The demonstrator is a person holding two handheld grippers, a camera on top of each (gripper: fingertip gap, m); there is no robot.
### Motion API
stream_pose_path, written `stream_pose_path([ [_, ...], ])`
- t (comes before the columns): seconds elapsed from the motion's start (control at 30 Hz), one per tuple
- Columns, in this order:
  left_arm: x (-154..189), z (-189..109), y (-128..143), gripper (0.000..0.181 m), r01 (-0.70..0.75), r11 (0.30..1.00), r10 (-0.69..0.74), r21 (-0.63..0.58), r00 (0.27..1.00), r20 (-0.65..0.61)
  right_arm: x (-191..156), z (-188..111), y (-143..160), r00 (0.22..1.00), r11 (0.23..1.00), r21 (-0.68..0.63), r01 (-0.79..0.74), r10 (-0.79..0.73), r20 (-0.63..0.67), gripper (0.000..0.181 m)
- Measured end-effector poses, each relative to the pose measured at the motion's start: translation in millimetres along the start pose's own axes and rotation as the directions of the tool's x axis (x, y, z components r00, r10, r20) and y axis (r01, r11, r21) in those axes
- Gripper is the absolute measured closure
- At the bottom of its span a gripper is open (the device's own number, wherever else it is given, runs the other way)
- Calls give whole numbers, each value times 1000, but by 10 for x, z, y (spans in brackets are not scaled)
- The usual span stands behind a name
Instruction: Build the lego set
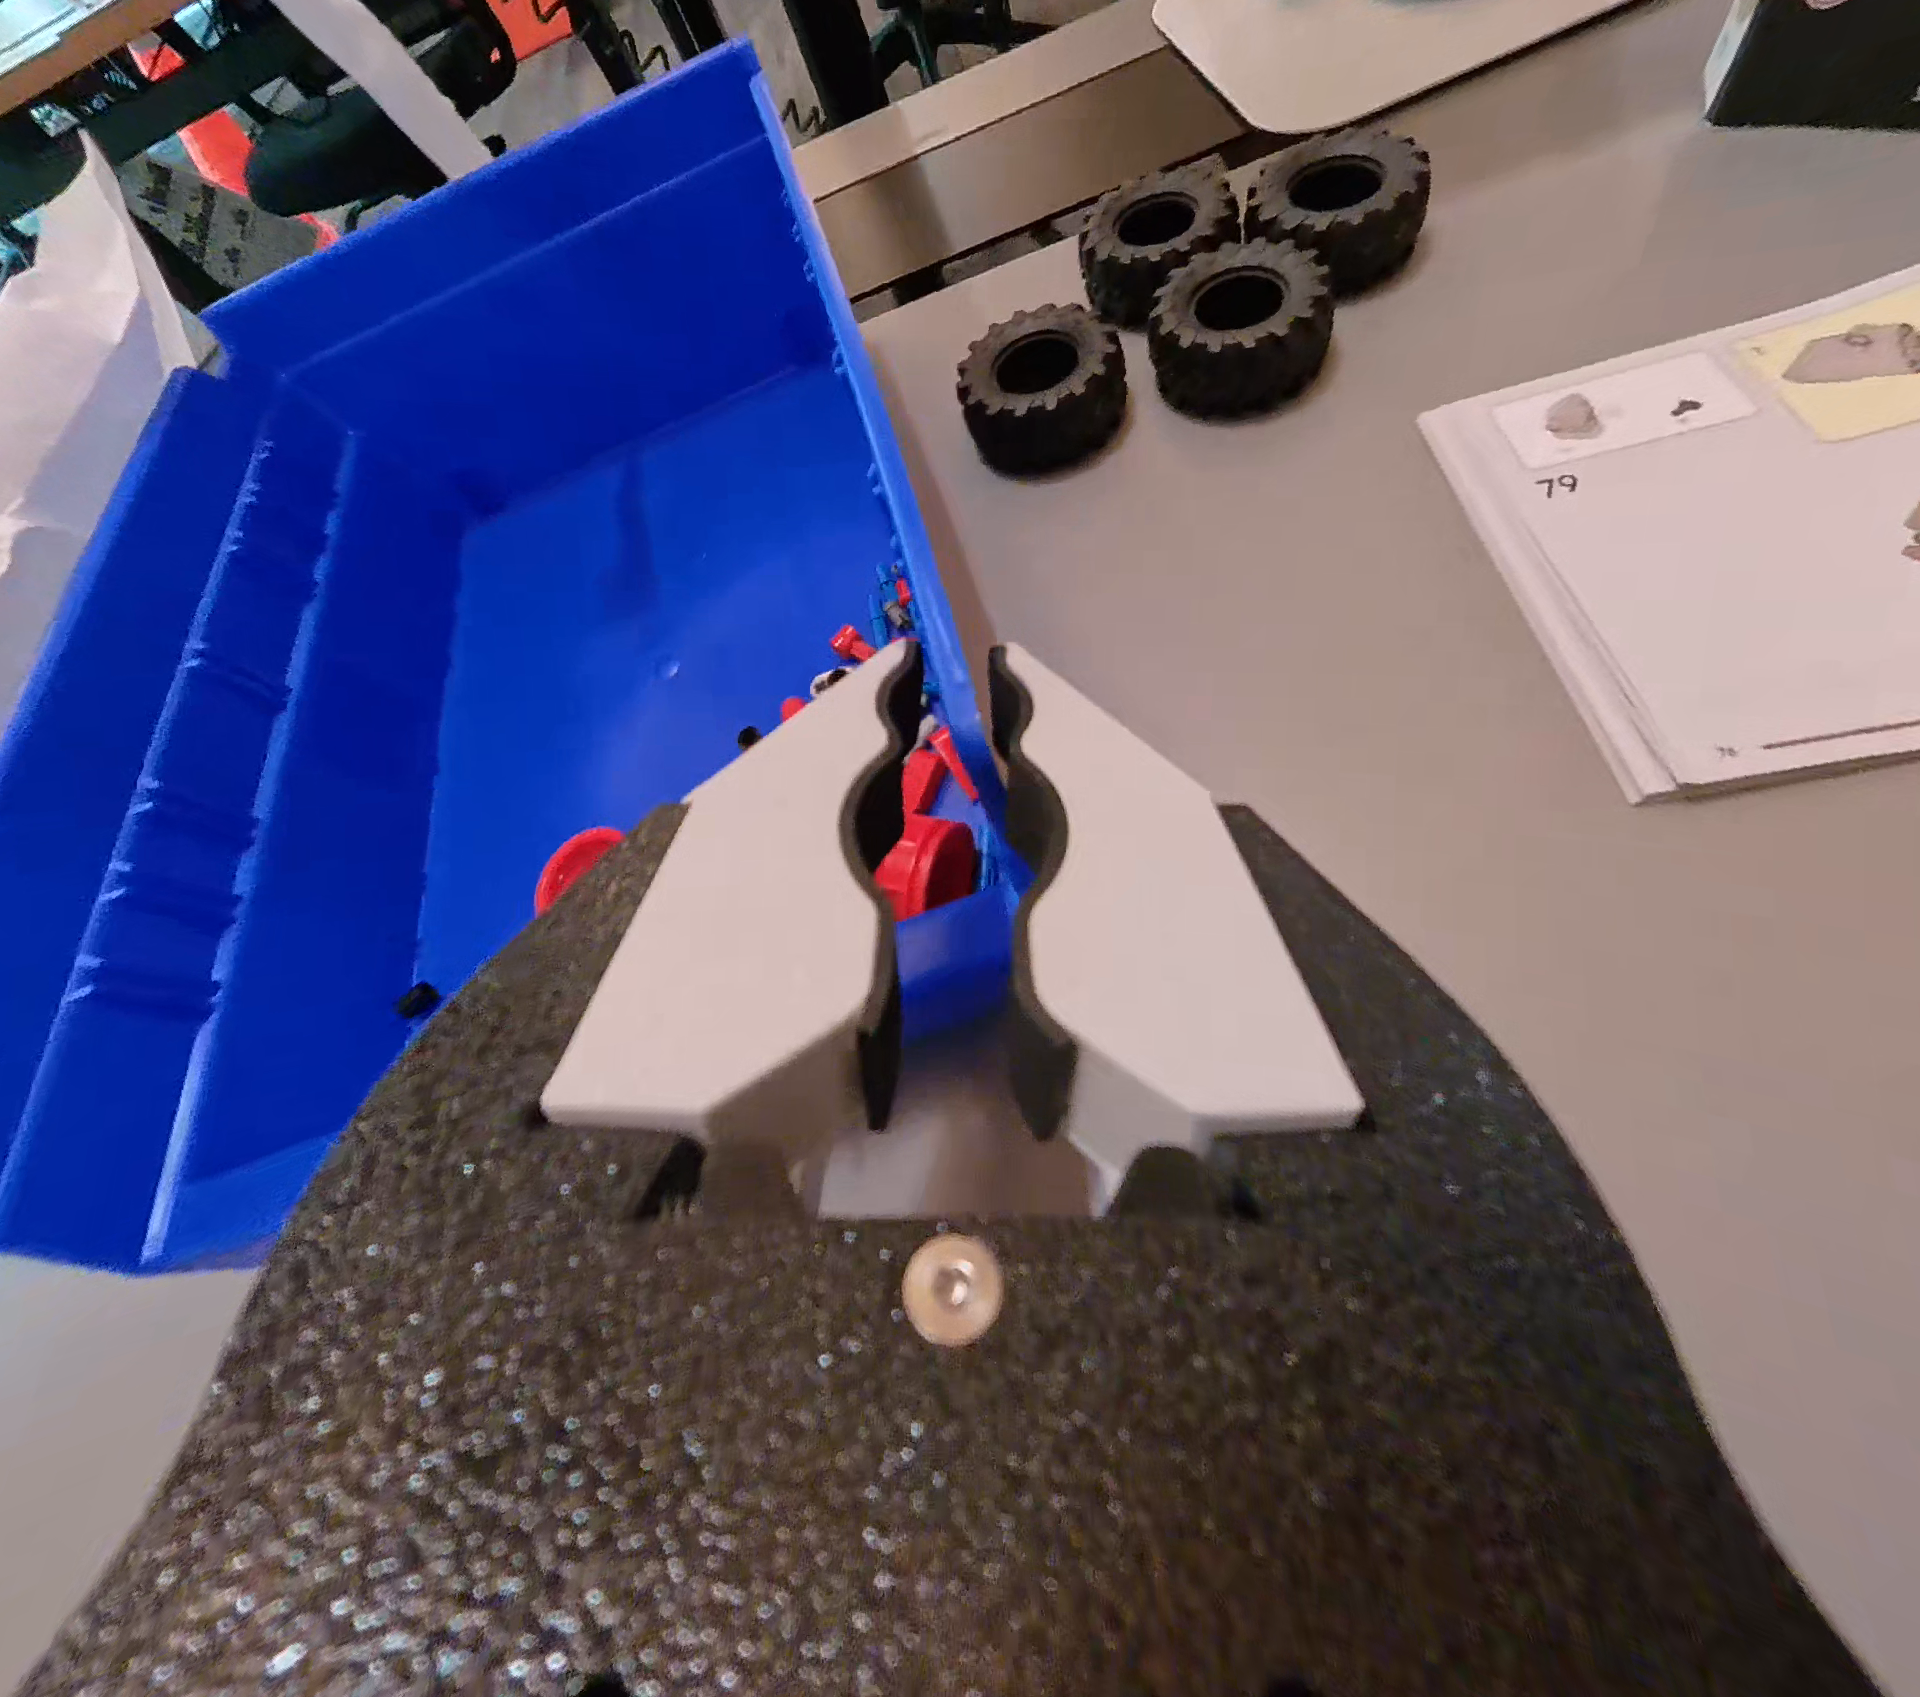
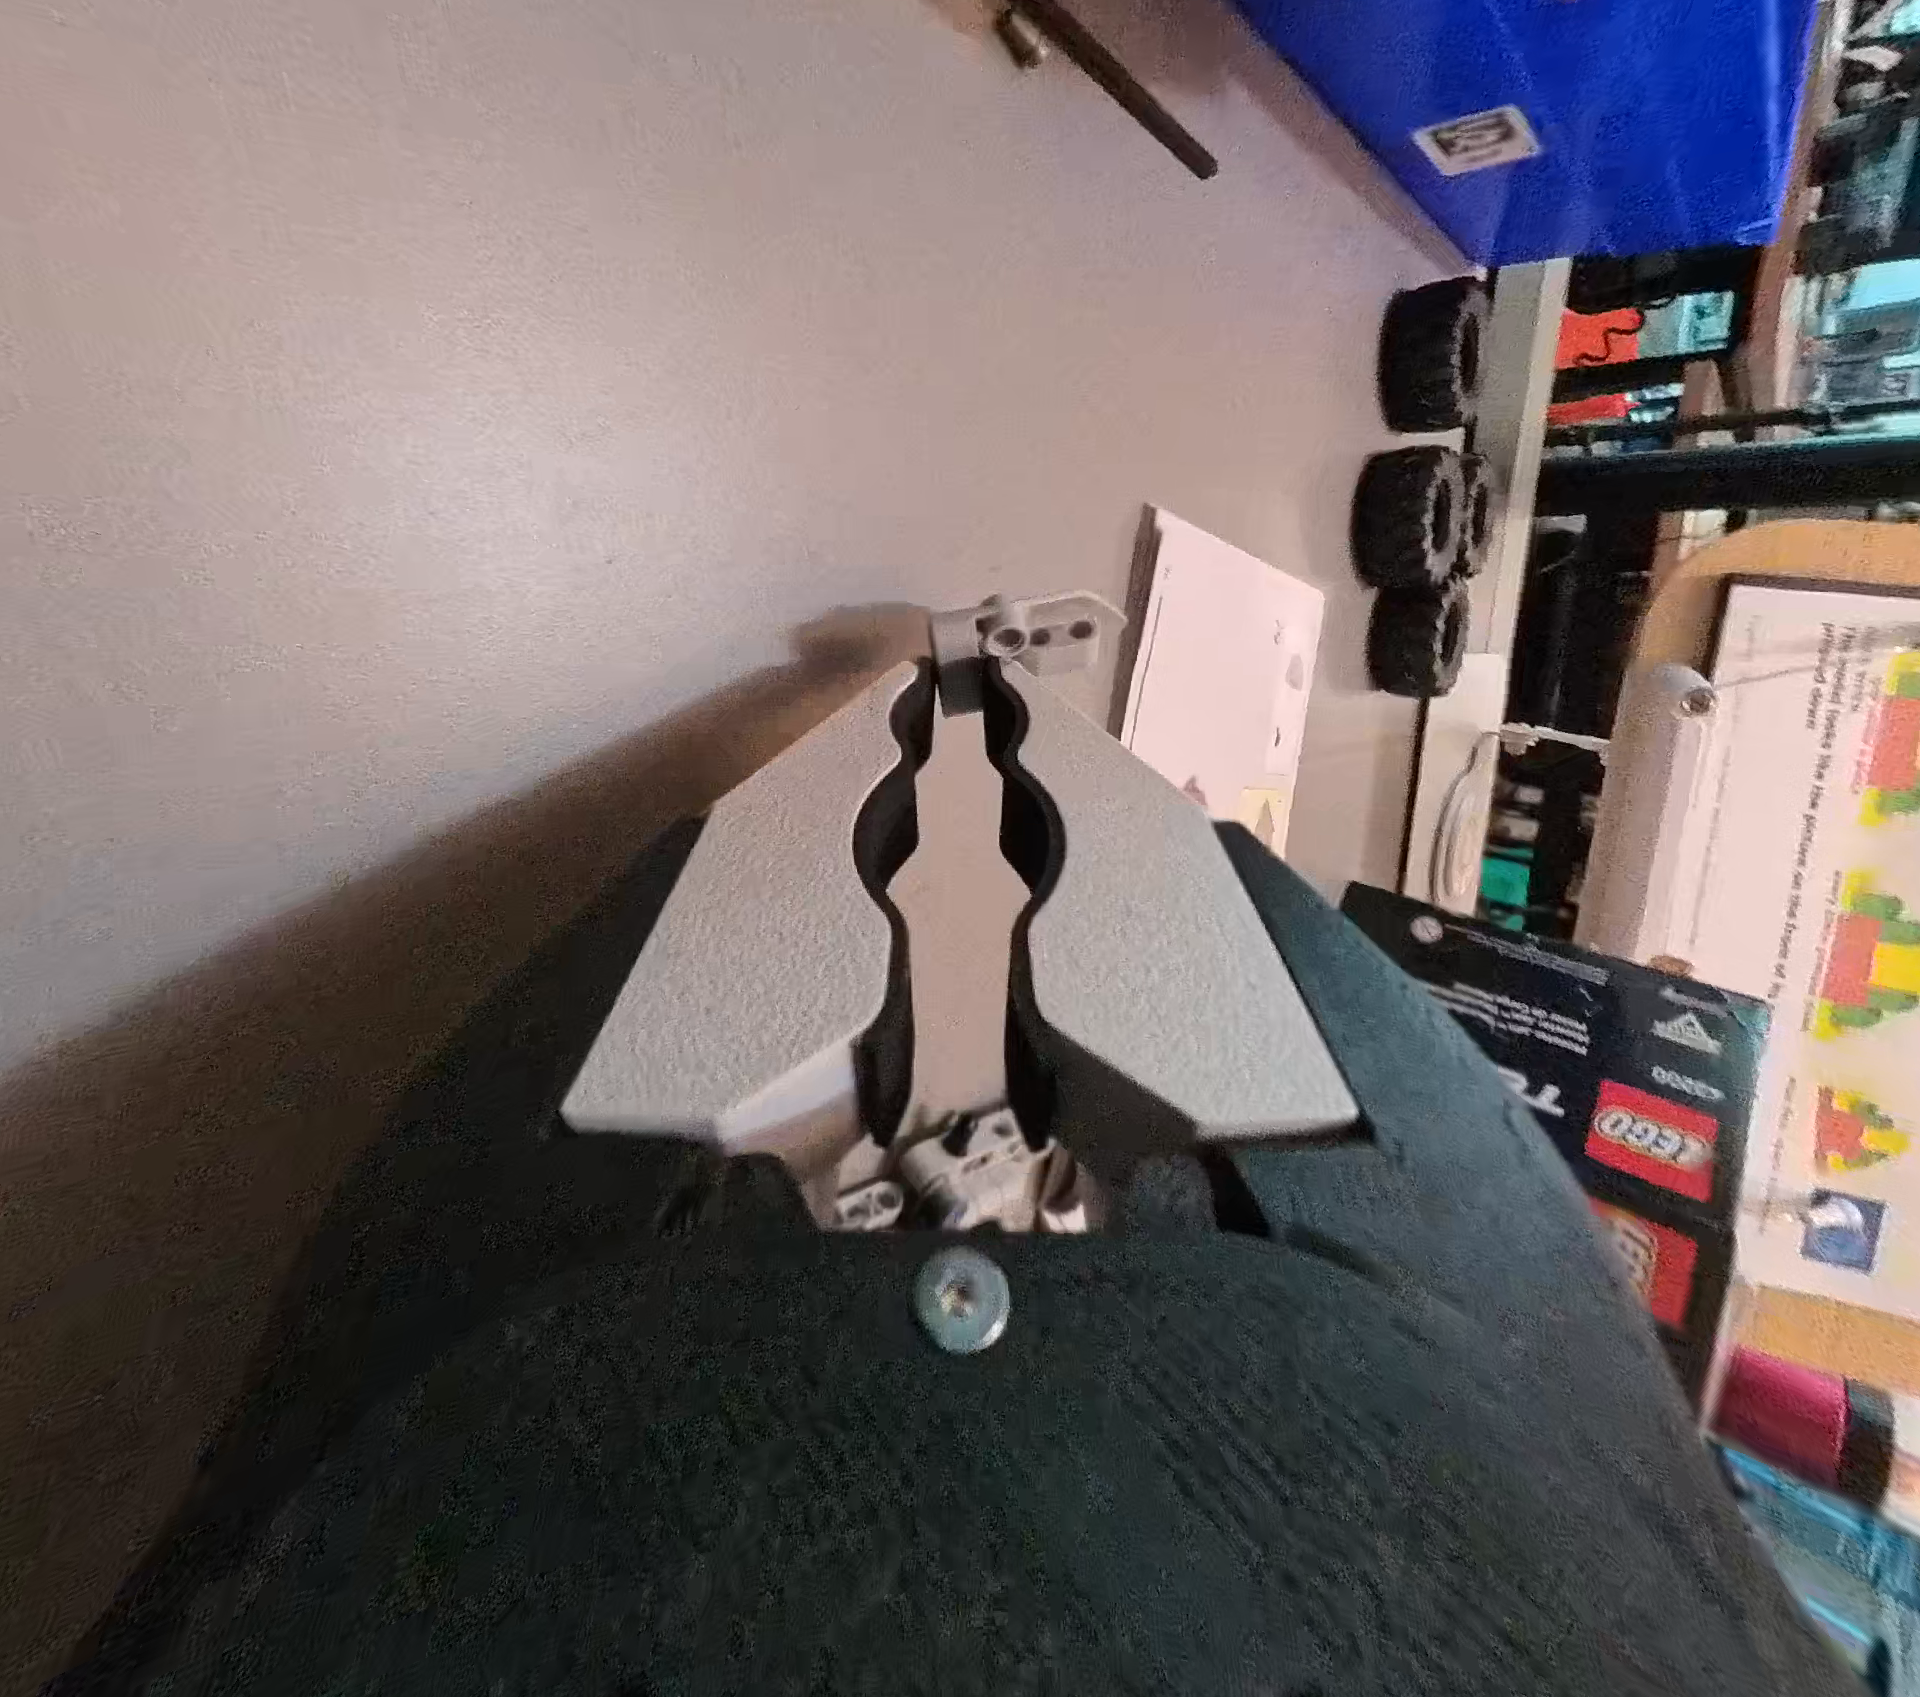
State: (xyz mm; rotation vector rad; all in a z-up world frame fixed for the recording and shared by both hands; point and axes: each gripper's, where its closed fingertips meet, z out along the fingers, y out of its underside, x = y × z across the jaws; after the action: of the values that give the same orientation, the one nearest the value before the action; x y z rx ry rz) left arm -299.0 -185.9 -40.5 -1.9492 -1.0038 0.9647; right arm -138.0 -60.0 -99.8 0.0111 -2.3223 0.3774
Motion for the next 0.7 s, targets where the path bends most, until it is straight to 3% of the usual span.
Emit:
stream_pose_path([
  [0.13,-29,-144,7,160,21,999,-22,-33,999,-41,-50,112,-41,987,999,4,53,-53,154,174],
  [0.2,-28,-344,-110,154,50,999,-49,15,996,-68,-65,116,-111,976,998,7,63,-63,209,174],
  [0.37,-55,-884,-217,153,128,983,-121,129,991,-62,-83,139,-198,983,996,9,84,-84,161,174],
  [0.5,196,-1096,96,154,192,976,-181,106,978,-107,-60,136,-211,995,998,66,24,-30,90,171],
  [0.7,634,-1193,474,153,80,997,-75,15,975,-207,-41,-2,-13,983,972,167,-165,149,107,156],
])
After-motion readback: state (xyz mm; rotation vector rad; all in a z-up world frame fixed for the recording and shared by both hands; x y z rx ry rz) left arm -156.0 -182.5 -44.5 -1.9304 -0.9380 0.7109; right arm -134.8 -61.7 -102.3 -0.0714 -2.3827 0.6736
